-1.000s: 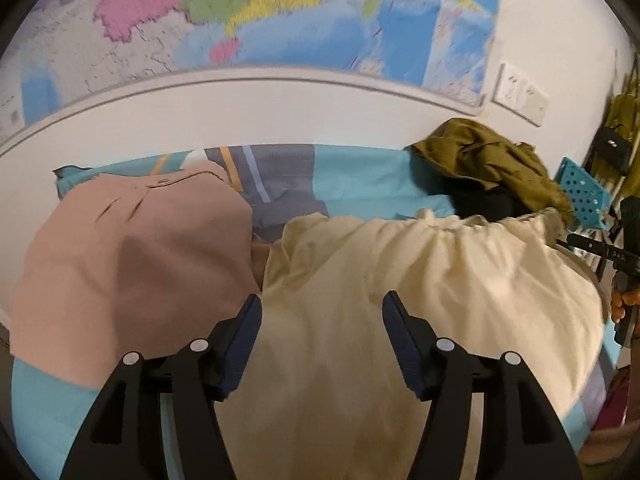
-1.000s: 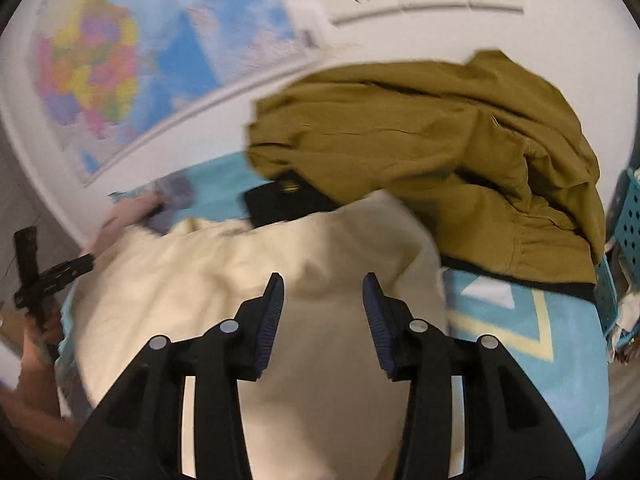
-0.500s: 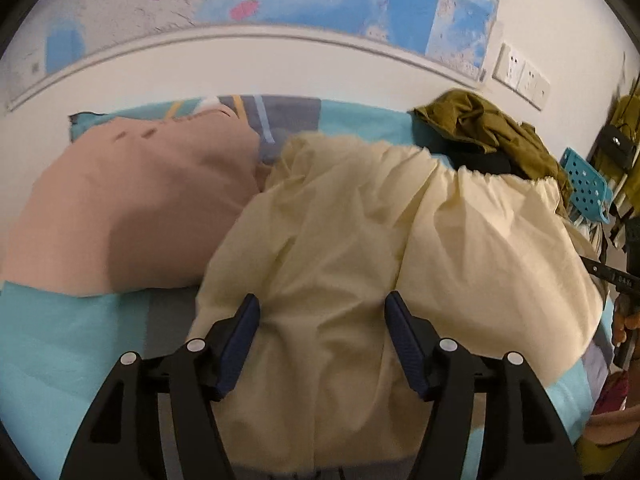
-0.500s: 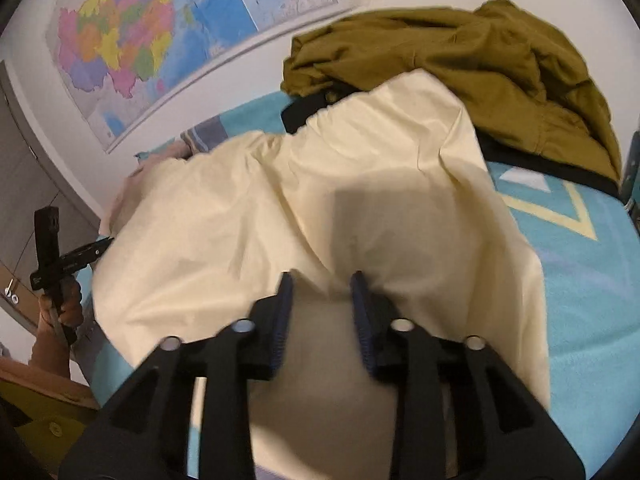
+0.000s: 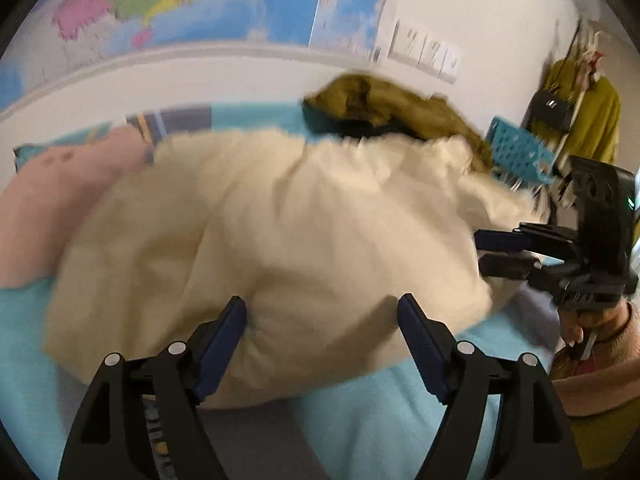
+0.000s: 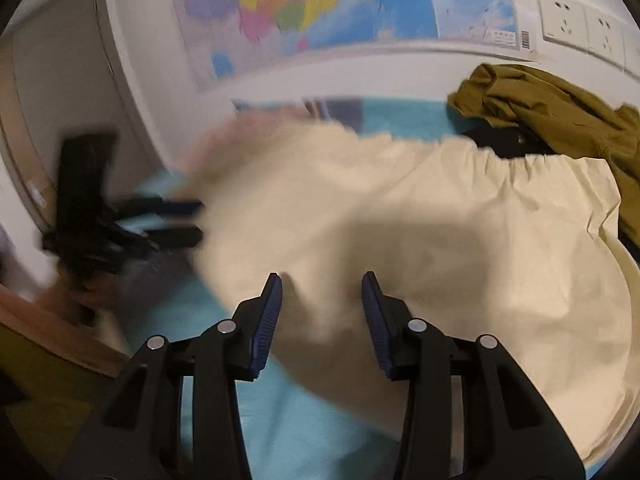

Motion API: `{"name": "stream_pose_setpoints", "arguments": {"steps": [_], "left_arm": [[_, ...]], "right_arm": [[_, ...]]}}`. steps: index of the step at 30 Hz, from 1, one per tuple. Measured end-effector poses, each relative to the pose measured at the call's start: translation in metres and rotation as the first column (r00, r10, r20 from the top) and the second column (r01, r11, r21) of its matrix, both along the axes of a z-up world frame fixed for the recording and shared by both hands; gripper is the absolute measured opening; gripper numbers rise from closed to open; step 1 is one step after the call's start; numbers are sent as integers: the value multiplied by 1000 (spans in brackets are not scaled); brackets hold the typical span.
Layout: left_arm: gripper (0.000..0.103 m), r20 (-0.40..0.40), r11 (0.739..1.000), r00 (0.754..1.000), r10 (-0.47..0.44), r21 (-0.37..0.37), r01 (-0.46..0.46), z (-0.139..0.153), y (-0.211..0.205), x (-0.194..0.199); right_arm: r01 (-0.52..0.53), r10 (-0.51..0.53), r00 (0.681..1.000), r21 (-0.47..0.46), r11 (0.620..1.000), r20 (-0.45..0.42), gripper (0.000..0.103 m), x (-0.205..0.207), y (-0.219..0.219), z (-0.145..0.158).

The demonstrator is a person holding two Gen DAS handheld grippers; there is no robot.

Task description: Fold large clothes

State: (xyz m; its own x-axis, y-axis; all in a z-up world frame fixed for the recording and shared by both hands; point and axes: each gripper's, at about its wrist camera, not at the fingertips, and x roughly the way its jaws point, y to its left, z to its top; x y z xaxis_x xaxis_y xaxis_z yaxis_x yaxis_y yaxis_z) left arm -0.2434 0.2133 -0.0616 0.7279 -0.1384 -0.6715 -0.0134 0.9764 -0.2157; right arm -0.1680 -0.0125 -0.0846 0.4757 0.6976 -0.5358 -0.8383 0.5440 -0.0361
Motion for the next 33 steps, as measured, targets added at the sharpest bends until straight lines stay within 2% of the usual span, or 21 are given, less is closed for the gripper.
{"name": "stream_pose_setpoints", "arguments": {"steps": [2, 5, 7, 9, 11, 14, 16, 19, 22, 24, 28, 29, 31, 33], "left_arm": [[78, -30, 1000, 999, 11, -25, -12, -11, 2, 8], [78, -42, 1000, 999, 31, 2, -31, -7, -2, 7], [77, -35, 999, 999, 38, -12, -39, -2, -2, 1], [77, -10, 999, 999, 47, -9, -47, 3, 2, -11], [77, 7, 997, 998, 60, -47, -59, 6, 12, -25], [77, 36, 989, 994, 101, -114, -96, 9, 32, -48], [77, 42, 981, 988, 151, -127, -145, 9, 45, -62], [78, 6, 959, 976, 220, -184, -215, 2, 67, -78], [78, -45, 934, 976, 212, -286, -216, -9, 77, -81], [78, -58, 929, 980, 193, -310, -201, -14, 76, -78], [78, -86, 915, 984, 153, -363, -174, -24, 71, -56], [82, -75, 915, 985, 154, -365, -171, -25, 69, -51], [84, -82, 915, 987, 140, -371, -160, -25, 68, -40], [94, -80, 909, 988, 129, -388, -150, -24, 66, -31]], "right_arm": [[10, -10, 1000, 15, 1000, -16, 40, 2, -2, -4], [29, -28, 1000, 36, 999, -11, 42, -6, -8, 9], [-11, 10, 1000, 87, 996, 14, 47, -19, -17, 18], [18, -25, 998, 94, 995, 65, 56, -27, -24, 24], [59, -63, 997, 108, 992, 40, 56, -22, -37, 23], [163, -158, 986, 129, 978, -51, 56, 2, -58, 12], [200, -187, 977, 139, 970, -98, 48, 16, -67, 0], [215, -194, 973, 181, 960, -129, 45, 22, -72, -8], [207, -193, 976, 155, 966, -96, 57, 15, -62, -6], [202, -191, 978, 146, 968, -85, 65, 12, -58, -6], [204, -189, 977, 164, 965, -101, 66, 11, -62, -5], [204, -187, 976, 174, 963, -111, 66, 11, -63, -5], [201, -178, 976, 194, 960, -129, 66, 10, -67, -3], [198, -169, 975, 215, 956, -146, 66, 9, -74, -2]]}}
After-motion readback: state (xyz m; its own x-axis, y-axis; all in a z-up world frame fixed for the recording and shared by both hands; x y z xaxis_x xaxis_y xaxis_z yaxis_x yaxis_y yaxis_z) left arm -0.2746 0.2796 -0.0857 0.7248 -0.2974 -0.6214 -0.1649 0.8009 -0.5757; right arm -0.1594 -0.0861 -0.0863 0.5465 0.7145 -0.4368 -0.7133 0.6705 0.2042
